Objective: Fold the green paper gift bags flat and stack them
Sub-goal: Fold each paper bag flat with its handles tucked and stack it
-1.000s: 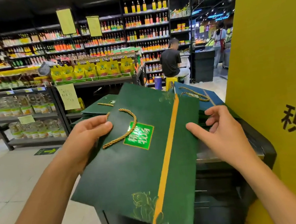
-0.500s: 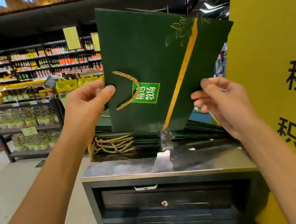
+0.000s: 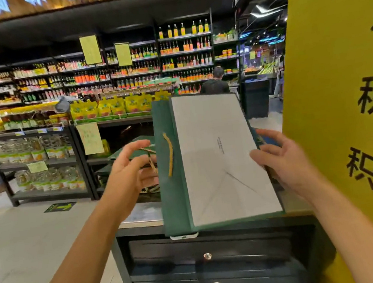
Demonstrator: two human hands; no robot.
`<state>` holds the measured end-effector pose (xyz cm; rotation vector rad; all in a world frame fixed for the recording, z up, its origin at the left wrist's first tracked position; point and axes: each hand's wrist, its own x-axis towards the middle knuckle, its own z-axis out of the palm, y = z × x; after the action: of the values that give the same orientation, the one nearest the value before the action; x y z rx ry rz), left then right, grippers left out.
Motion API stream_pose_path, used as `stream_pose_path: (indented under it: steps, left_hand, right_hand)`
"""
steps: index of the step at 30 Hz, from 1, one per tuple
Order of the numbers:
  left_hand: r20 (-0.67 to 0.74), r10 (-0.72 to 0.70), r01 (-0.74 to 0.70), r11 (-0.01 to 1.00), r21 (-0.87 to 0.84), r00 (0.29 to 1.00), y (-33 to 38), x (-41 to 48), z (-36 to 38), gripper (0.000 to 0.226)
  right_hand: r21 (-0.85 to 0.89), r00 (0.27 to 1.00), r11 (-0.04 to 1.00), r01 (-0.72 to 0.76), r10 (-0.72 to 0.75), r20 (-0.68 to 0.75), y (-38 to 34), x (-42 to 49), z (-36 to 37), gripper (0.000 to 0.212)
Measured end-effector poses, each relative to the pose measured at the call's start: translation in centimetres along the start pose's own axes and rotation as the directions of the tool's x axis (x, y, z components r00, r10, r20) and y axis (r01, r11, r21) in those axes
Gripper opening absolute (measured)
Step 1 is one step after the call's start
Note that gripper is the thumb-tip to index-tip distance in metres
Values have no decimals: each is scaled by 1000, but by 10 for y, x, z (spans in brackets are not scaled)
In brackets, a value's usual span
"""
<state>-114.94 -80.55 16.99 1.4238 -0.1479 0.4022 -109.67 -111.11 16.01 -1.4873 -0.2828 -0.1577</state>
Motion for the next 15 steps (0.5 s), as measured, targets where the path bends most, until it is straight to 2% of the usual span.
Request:
stream_pose_path:
  steps: [3,6,8,10,13,15]
  left_hand:
    - [25,-110,109,993,37,994,-20,3,11,21]
    - [95,-142,125,978,168,985,-37,3,17,16]
    - [130,-174,142,964,224,976,-50,2,16,21]
    - [156,-204,165,959,232,966,-60,2,15,24]
    - [162,-221,189,963,191,962,-72,3,12,29]
    - [160,-223,195,966,172,962,-75,4,10,27]
  right_hand:
    - [-135,998,990,-43,38,-41,19,-8,-1,47]
    - [-197,995,977,-82,69,-73,36,-14,-1,37]
    - [-267,992,959,-96,69,-108,45,-14,-3,35]
    - [-407,990,911,-73,18,-139,53,-13,-6,38]
    - [-646,981,763,14,-136,-138,58,-15,-3,49]
    - [-720,963,687,99,-249,-106,58,-17,7,47]
